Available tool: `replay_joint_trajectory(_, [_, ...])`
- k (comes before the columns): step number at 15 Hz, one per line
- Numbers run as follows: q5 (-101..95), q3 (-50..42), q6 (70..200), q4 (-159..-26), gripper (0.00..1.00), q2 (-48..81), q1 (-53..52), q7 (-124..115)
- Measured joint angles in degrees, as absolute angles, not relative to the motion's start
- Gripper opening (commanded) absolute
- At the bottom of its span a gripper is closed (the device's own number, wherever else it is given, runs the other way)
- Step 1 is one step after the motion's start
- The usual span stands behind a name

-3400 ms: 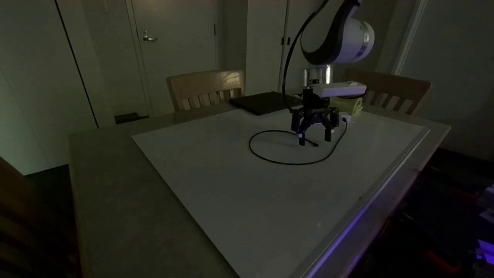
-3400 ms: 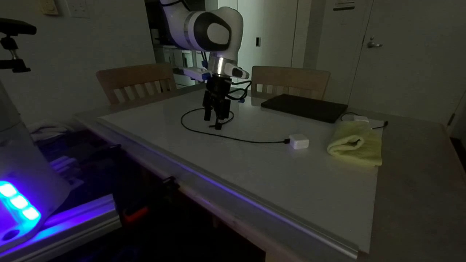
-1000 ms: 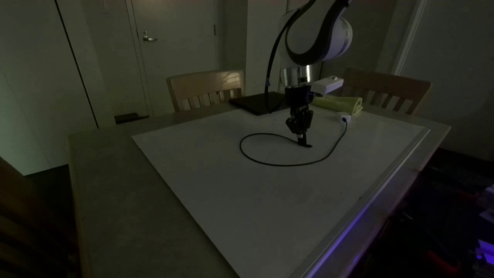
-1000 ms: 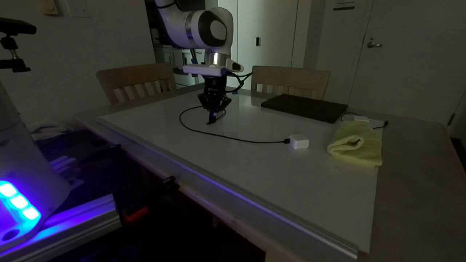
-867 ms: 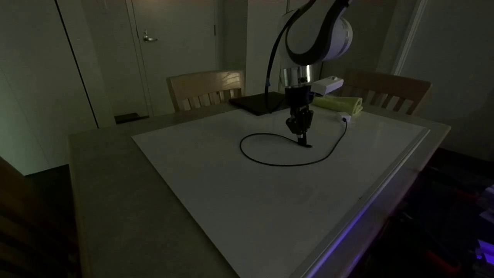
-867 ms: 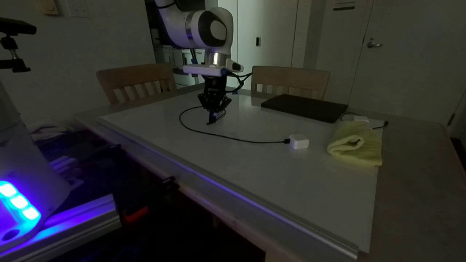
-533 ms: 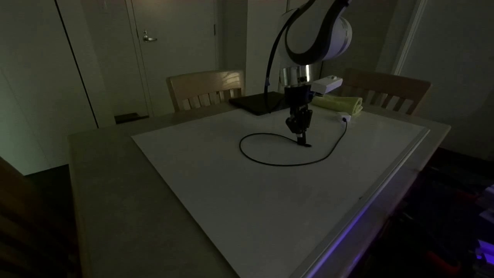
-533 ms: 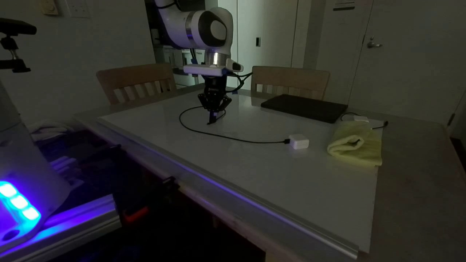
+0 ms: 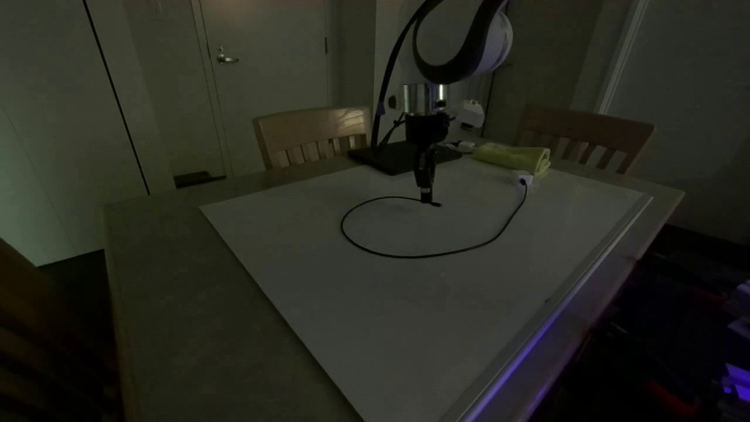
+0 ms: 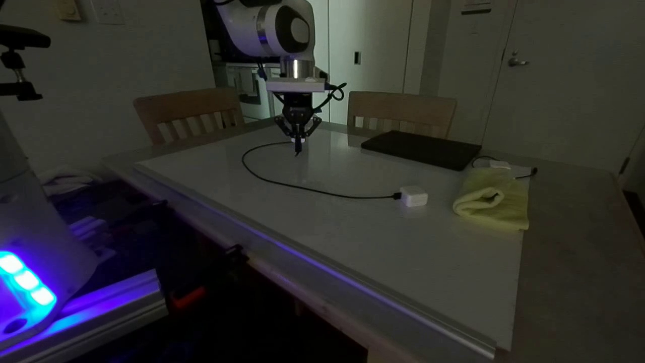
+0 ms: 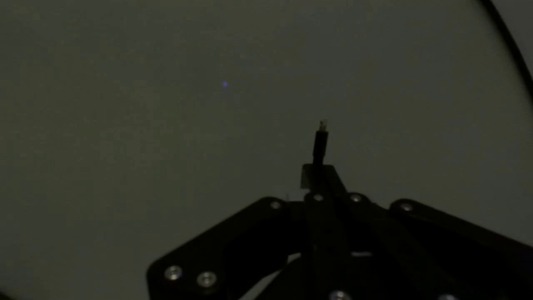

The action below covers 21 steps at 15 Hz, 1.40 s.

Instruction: Stretch out the ends of the charger at opposite sides

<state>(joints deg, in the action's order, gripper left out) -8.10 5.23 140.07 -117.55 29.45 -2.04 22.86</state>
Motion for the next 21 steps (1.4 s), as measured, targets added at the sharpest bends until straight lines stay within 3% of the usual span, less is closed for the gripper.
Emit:
replay_joint_trajectory(8, [-8.49,6.27,140.07,-114.74,0.01,31.82,-1.94,26.11])
replay_joint_trajectory(21, [-8.91,13.64,140.80,-109.05,0.03,36.57,-3.09,50.61])
